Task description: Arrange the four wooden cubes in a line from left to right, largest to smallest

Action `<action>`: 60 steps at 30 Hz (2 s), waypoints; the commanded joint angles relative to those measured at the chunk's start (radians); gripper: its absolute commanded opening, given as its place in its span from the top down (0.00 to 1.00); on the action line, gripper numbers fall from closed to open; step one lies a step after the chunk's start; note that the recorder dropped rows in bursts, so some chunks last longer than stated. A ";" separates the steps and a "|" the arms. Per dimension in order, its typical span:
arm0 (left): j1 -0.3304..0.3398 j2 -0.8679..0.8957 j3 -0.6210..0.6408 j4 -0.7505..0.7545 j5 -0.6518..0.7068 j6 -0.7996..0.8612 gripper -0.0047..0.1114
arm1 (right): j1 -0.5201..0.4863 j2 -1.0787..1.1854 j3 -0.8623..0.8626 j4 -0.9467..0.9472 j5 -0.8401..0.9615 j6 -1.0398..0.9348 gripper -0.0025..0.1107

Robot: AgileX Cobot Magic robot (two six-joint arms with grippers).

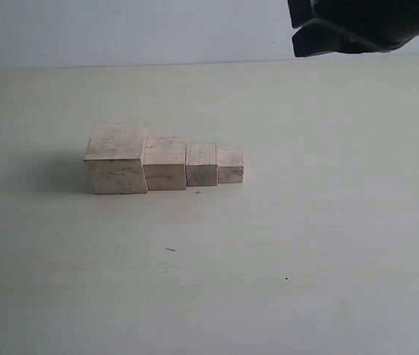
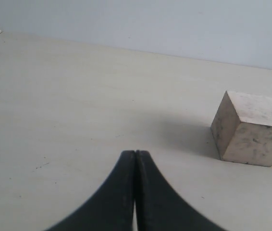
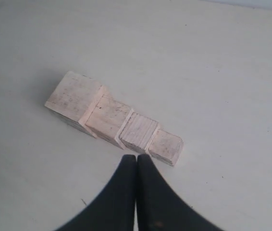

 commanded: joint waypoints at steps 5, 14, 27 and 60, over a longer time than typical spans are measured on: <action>-0.006 -0.006 0.000 0.004 -0.006 0.001 0.96 | 0.002 -0.051 0.005 0.007 -0.002 0.000 0.98; -0.006 -0.006 0.000 0.004 -0.006 0.001 0.96 | 0.002 -0.051 0.005 -0.140 -0.014 -0.028 0.98; -0.006 -0.006 0.000 0.004 -0.006 0.001 0.96 | 0.000 -0.179 0.053 -0.273 -0.145 -0.016 0.98; -0.006 -0.006 0.000 0.004 -0.006 0.001 0.96 | -0.488 -1.308 0.906 -0.323 -0.355 0.165 0.98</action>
